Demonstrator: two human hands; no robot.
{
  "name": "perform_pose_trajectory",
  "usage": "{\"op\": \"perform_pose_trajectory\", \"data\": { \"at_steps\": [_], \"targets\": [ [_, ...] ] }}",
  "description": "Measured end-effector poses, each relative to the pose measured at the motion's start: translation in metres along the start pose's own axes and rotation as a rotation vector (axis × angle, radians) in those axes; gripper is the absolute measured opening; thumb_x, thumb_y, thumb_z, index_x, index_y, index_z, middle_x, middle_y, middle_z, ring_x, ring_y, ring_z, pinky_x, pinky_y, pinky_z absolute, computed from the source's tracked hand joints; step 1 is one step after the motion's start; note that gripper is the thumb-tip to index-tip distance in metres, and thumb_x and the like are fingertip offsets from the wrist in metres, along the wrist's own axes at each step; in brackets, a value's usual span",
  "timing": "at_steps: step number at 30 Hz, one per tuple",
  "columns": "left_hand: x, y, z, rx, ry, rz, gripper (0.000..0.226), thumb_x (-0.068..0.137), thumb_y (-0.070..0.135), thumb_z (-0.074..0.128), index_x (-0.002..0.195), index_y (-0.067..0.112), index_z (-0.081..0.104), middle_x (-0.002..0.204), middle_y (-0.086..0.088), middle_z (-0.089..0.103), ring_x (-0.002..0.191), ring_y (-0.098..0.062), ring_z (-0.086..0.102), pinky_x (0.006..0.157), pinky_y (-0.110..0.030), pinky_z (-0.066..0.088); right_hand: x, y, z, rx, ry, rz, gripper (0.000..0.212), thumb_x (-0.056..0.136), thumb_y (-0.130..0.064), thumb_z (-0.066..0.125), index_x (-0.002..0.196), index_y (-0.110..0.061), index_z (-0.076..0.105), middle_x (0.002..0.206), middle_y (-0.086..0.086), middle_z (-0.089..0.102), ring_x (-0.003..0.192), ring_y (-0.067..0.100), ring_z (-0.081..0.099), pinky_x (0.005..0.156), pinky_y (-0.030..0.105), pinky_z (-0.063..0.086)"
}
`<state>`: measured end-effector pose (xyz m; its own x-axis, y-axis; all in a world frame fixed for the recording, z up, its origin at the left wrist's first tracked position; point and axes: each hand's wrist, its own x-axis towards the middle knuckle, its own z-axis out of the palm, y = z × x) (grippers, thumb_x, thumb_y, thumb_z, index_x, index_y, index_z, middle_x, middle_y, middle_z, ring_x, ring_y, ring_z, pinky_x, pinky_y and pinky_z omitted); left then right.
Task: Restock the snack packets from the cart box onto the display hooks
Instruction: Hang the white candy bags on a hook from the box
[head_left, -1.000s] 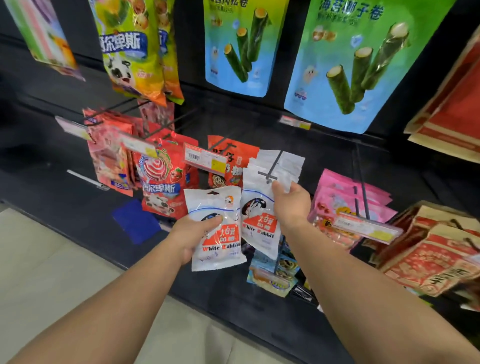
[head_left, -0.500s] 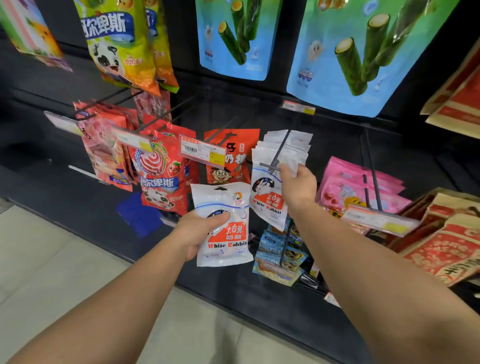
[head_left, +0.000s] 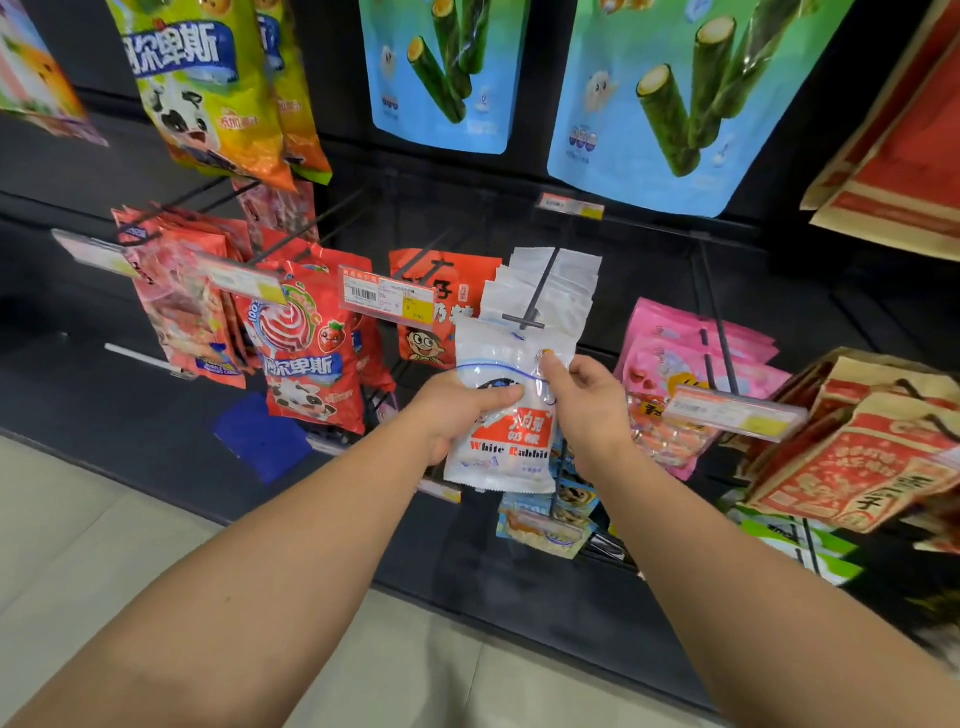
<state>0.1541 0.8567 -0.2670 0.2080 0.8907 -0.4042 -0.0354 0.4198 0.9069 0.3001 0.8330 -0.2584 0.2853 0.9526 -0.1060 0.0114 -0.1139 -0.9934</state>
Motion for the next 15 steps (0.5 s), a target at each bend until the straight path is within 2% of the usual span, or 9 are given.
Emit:
{"op": "perform_pose_trajectory", "data": {
  "at_steps": [5,9,11,15],
  "targets": [
    [0.011,0.009,0.007,0.025,0.017,-0.003,0.030,0.082,0.012,0.079,0.110,0.010,0.071,0.095,-0.011,0.076,0.066,-0.018,0.073,0.051,-0.030,0.059,0.016,-0.002,0.001,-0.055,0.077,0.030,0.020,0.091,-0.033,0.064,0.080,-0.017,0.066,0.080,0.002,0.073,0.072,0.018,0.070,0.066,0.033,0.059],
    [0.020,0.004,0.008,0.061,0.020,-0.023,0.036,0.080,0.015,0.081,0.114,0.010,0.070,0.099,-0.012,0.076,0.076,-0.022,0.075,0.055,-0.031,0.060,0.023,0.008,0.000,-0.079,0.120,0.083,0.021,0.090,-0.034,0.065,0.090,-0.013,0.069,0.081,0.002,0.073,0.069,0.015,0.071,0.056,0.027,0.057],
    [0.023,0.005,0.009,0.070,0.019,-0.014,0.035,0.080,0.014,0.081,0.113,0.010,0.070,0.099,-0.011,0.076,0.075,-0.020,0.074,0.054,-0.029,0.059,0.027,0.010,-0.001,-0.099,0.141,0.081,0.023,0.090,-0.035,0.065,0.087,-0.013,0.068,0.078,0.002,0.072,0.065,0.014,0.069,0.052,0.025,0.053],
    [0.028,0.005,0.008,0.066,0.060,0.047,0.030,0.078,0.016,0.082,0.105,0.017,0.069,0.100,-0.006,0.076,0.074,-0.013,0.073,0.053,-0.023,0.058,0.033,0.008,0.001,-0.157,0.152,0.084,0.033,0.090,-0.037,0.063,0.076,-0.007,0.061,0.076,0.013,0.068,0.064,0.023,0.065,0.061,0.040,0.057]
  ]
}}
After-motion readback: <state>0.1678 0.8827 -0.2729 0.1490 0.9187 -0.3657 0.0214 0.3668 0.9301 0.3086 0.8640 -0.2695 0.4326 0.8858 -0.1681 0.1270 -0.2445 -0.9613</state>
